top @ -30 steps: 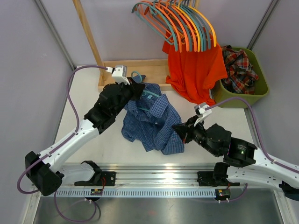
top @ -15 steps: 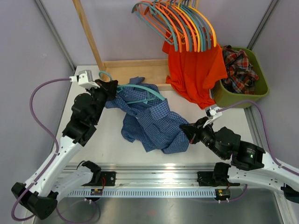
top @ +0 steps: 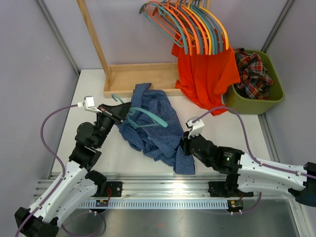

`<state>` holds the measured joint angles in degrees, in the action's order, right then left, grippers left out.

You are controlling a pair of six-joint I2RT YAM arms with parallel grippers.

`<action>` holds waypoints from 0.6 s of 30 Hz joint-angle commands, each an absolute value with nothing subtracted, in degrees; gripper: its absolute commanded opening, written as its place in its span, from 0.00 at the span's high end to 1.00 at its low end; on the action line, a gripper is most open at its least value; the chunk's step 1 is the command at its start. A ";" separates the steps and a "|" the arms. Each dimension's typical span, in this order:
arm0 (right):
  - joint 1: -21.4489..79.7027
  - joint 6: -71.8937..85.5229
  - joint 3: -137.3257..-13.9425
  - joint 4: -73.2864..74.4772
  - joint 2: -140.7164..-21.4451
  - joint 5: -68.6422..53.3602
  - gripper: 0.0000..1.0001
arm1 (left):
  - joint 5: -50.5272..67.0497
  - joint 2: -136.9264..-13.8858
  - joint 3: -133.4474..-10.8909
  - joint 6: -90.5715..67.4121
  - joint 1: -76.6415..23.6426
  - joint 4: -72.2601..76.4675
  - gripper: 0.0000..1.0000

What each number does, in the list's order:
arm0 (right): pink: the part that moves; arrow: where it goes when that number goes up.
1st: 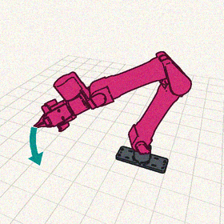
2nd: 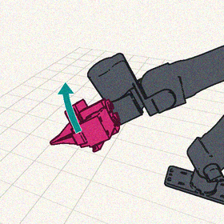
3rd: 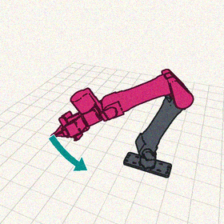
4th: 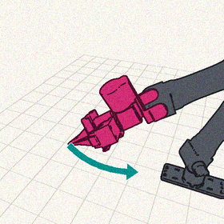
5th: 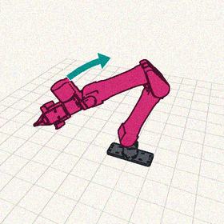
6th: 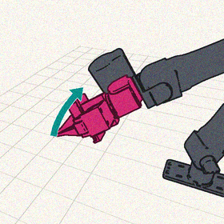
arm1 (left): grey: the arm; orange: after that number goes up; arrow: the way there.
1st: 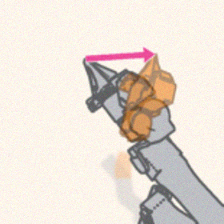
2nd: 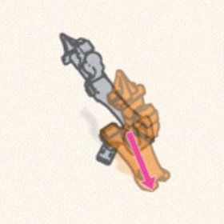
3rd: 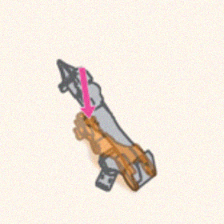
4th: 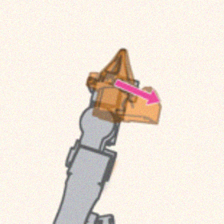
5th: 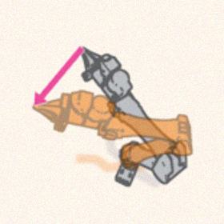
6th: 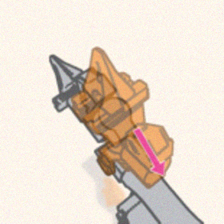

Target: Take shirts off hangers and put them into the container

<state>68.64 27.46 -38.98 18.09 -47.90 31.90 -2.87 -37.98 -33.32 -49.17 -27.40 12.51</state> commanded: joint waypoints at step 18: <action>69.17 23.39 -53.69 33.92 -43.87 34.55 0.00 | 6.51 -32.96 -36.22 -31.56 -27.16 -13.09 1.00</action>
<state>68.71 27.16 -48.34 30.81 -47.35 33.61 9.08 -34.39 -37.23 -38.06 -27.38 -6.31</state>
